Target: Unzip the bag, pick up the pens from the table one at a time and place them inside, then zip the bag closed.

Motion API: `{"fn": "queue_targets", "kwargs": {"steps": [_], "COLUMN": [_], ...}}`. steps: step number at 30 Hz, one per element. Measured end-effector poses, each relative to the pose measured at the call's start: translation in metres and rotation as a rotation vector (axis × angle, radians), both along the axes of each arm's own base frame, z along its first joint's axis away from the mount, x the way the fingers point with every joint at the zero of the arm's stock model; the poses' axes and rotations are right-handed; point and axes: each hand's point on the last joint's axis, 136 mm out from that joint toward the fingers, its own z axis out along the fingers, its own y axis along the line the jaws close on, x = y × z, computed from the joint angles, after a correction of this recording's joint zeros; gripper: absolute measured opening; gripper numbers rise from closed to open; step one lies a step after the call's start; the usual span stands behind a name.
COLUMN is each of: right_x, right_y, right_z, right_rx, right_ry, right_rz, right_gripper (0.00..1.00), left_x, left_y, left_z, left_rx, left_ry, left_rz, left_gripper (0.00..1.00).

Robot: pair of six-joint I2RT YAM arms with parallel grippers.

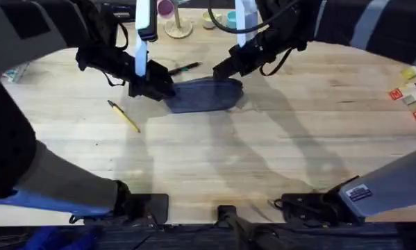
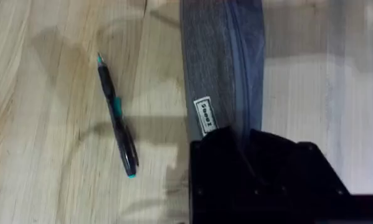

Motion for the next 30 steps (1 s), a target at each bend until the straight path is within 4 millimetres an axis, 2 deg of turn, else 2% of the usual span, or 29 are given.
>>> {"fn": "queue_targets", "kwargs": {"steps": [5,19,30], "right_x": [0.000,0.000,-0.004], "right_y": [0.001,0.001,0.009], "right_z": [0.000,0.001,0.011], "right_rx": [0.001,0.001,0.005], "right_ry": [-0.002,-0.004,-0.053], "right_rz": [0.003,0.006,0.070], "right_gripper": [0.043,0.031,0.031], "left_x": [0.000,0.000,-0.001], "left_y": [0.000,0.000,0.001], "left_z": [0.000,0.000,-0.001], "left_rx": [-0.001,-0.001,0.005], "left_ry": [0.000,0.000,0.006], "left_rz": [0.000,0.000,0.002], "left_gripper": [0.044,0.044,0.044]}}
